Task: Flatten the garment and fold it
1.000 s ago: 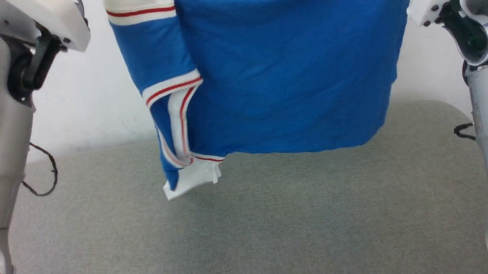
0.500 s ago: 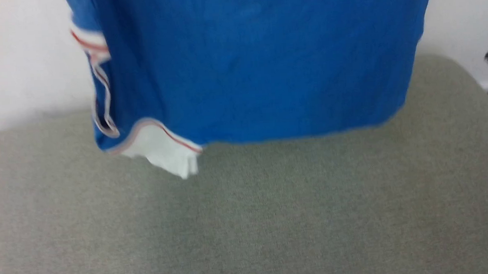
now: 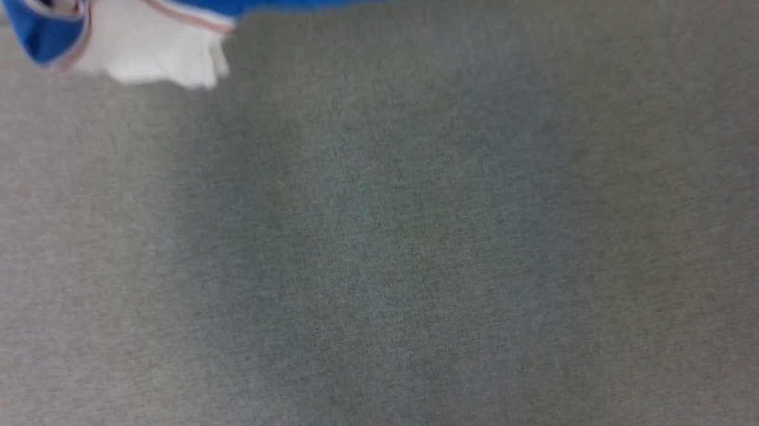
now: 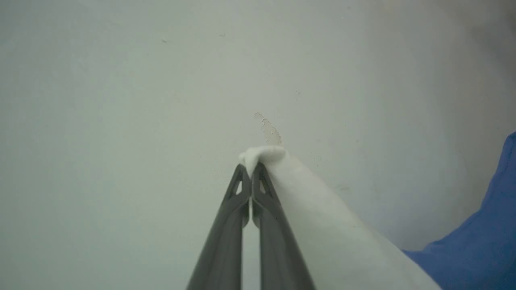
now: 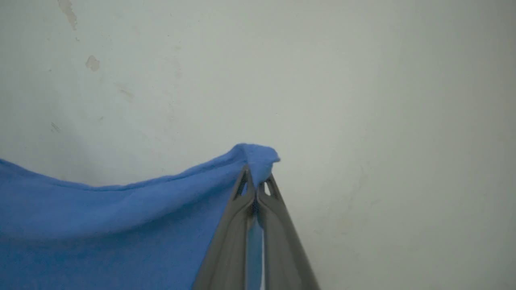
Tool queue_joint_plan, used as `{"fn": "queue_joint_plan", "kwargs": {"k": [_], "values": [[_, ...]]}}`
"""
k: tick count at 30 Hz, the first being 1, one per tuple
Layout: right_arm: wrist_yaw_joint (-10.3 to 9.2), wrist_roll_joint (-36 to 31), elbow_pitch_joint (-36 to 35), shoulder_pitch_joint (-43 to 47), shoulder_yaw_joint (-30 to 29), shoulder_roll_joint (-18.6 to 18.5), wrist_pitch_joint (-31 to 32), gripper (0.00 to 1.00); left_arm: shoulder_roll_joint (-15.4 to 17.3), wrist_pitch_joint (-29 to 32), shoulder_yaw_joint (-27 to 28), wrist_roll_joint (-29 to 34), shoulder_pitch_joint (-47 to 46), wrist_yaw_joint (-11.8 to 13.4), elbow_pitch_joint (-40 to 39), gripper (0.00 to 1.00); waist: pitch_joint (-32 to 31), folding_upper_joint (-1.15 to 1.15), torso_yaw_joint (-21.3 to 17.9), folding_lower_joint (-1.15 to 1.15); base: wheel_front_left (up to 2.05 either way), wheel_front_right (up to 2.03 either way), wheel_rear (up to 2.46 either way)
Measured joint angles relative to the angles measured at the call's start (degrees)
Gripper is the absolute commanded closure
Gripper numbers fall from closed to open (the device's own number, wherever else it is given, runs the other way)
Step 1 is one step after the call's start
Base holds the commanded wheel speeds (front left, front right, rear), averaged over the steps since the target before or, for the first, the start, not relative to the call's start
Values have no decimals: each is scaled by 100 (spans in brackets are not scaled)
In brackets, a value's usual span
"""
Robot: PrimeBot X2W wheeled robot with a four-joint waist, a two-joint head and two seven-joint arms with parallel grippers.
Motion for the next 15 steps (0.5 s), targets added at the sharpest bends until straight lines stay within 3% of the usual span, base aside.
{"fn": "queue_joint_plan", "kwargs": {"k": [5, 10, 15], "values": [[0, -55, 221, -103, 183, -46, -307, 100, 32, -316, -241, -205, -65, -44, 131, 100, 615, 0, 1, 0, 0, 0, 0], [1, 109, 293, 16, 563, -220, -552, 100, 191, -572, -779, -906, 218, -45, -56, 100, 1091, 0, 40, -1, 0, 0, 0], [1, 764, -142, 645, 1203, -534, -690, 100, 717, -692, -1510, -1889, 923, -46, -790, 100, 1286, 0, 185, -2, 0, 0, 0]]}}
